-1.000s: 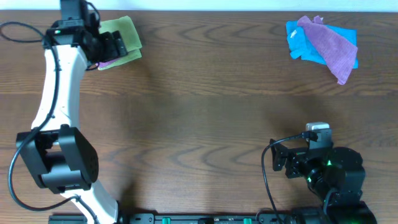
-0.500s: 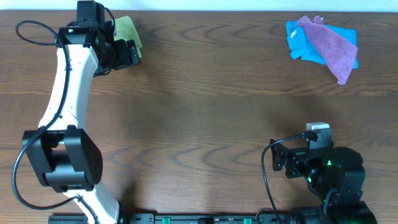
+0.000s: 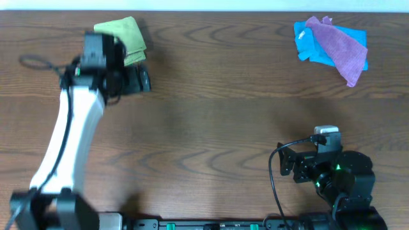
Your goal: Fold the cloth
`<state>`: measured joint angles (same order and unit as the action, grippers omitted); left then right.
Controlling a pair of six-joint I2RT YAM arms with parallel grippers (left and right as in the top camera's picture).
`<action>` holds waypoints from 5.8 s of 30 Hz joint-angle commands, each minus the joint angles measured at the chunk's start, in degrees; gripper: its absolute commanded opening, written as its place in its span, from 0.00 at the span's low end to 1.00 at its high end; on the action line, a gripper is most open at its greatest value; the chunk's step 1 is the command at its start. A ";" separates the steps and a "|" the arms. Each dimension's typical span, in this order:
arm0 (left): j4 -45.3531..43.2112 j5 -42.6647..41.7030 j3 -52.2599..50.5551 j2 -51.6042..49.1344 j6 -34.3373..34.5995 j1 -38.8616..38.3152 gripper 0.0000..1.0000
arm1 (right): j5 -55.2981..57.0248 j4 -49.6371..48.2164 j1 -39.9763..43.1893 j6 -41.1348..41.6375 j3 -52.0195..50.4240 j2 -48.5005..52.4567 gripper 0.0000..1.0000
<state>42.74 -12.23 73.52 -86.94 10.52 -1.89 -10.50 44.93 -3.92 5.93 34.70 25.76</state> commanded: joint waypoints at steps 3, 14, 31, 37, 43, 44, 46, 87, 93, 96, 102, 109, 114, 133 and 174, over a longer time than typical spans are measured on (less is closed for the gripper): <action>-6.27 0.68 -15.63 14.19 0.15 -0.02 0.95 | -0.02 -0.11 0.52 0.87 -0.26 -0.26 0.99; -13.66 0.79 -41.29 47.78 -5.01 -0.02 0.95 | -0.02 -0.11 0.52 0.87 -0.26 -0.26 0.99; -11.78 6.45 -58.47 75.38 -12.41 0.04 0.95 | -0.02 -0.11 0.52 0.87 -0.26 -0.26 0.99; -8.39 6.69 -60.37 80.00 -16.96 0.04 0.95 | -0.02 -0.11 0.52 0.87 -0.26 -0.26 0.99; -4.81 6.93 -60.41 82.42 -22.45 0.11 0.95 | -0.02 -0.11 0.52 0.87 -0.26 -0.26 0.99; -3.56 7.48 -60.41 83.06 -22.80 0.22 0.95 | -0.02 -0.11 0.52 0.87 -0.26 -0.26 0.99; -2.32 7.89 -60.59 83.73 -22.77 0.50 0.95 | -0.02 -0.11 0.52 0.87 -0.26 -0.26 0.99; -0.39 14.99 -64.17 86.73 -13.92 0.79 0.95 | -0.02 -0.11 0.52 0.87 -0.26 -0.26 0.99; -0.39 14.99 -64.17 86.73 -13.92 0.79 0.95 | 0.02 5.11 0.52 0.85 -0.26 -1.53 0.99; -0.39 14.99 -64.17 86.73 -13.92 0.79 0.95 | 3.17 6.08 0.52 -1.18 -1.27 -4.76 0.99; -0.39 14.99 -64.17 86.73 -13.92 0.79 0.95 | 7.69 2.60 0.61 -3.04 -11.23 -14.56 0.99; -0.39 14.99 -64.17 86.73 -13.92 0.79 0.95 | 7.06 -3.37 2.89 -6.62 -20.35 -20.15 0.99; -0.39 14.99 -64.17 86.73 -13.92 0.79 0.95 | 7.04 -3.78 4.57 -9.33 -23.30 -23.28 0.99; -0.39 14.99 -64.17 86.73 -13.92 0.79 0.95 | 7.30 -3.02 4.59 -6.82 -25.49 -25.44 0.99; -0.39 14.99 -64.17 86.73 -13.92 0.79 0.95 | 7.30 -3.13 4.59 -6.82 -25.49 -25.44 0.99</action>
<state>41.82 1.96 10.37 -0.62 -4.05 -1.50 -3.57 41.69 -0.05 -1.87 10.00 0.95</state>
